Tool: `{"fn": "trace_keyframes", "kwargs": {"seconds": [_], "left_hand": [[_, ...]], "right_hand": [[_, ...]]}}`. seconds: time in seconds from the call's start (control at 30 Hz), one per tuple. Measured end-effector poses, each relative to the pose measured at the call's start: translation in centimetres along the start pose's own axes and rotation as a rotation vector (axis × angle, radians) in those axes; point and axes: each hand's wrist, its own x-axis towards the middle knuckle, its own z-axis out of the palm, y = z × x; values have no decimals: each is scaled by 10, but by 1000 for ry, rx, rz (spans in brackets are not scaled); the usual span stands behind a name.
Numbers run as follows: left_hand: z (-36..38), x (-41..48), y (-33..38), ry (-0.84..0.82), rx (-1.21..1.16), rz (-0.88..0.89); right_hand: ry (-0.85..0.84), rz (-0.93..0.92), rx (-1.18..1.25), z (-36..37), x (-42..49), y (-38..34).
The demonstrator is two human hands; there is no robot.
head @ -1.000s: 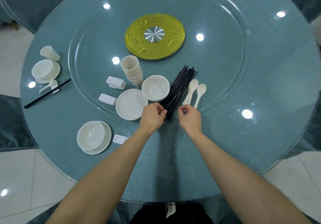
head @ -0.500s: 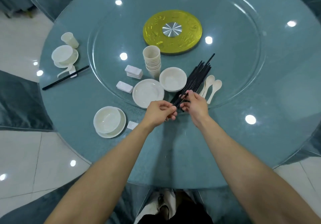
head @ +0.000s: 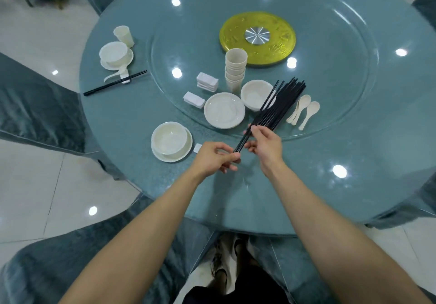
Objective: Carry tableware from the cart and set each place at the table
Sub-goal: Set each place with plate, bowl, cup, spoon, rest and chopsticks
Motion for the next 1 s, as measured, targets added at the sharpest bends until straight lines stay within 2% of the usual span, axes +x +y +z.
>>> {"fn": "trace_keyframes", "kwargs": {"seconds": [0.5,1.0], "left_hand": [[-63,-44,-50,70,142,32],[-81,-61,-81,10,281,-87]], "right_hand": [[-188,90,-125,52,-42,34],[-246,192,-253,65,-52,77]]}}
